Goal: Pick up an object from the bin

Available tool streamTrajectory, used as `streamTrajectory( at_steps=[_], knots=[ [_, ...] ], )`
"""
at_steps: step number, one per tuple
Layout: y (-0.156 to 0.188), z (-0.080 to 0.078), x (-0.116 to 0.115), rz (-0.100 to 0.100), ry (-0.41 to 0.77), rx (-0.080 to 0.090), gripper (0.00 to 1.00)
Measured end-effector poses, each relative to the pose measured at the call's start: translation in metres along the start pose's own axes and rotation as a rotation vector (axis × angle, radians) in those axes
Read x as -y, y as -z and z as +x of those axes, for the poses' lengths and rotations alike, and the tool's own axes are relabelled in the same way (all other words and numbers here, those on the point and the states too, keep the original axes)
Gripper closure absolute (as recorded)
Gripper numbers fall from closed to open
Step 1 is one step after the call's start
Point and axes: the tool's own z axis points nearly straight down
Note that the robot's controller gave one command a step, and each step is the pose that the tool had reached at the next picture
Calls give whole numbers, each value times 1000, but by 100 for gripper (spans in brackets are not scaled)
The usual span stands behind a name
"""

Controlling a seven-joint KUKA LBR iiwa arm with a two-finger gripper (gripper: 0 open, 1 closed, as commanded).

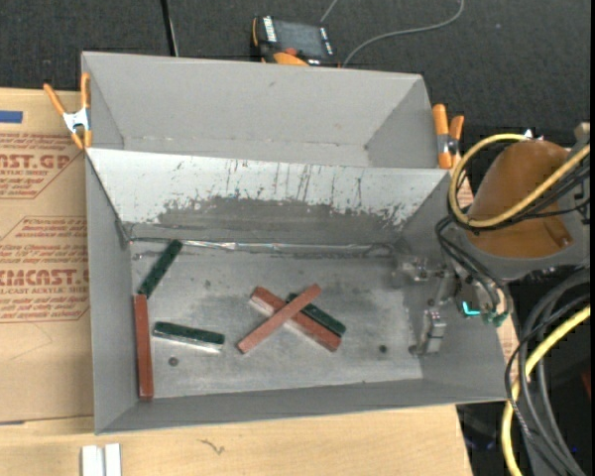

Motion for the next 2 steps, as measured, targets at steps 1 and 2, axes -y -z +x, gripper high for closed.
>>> streamTrajectory(
  at_steps=[1,2],
  knots=[
    [-60,-21,-73,-4,47,3,0],
    [-56,-61,-140,-2,118,12,0]
  ],
)
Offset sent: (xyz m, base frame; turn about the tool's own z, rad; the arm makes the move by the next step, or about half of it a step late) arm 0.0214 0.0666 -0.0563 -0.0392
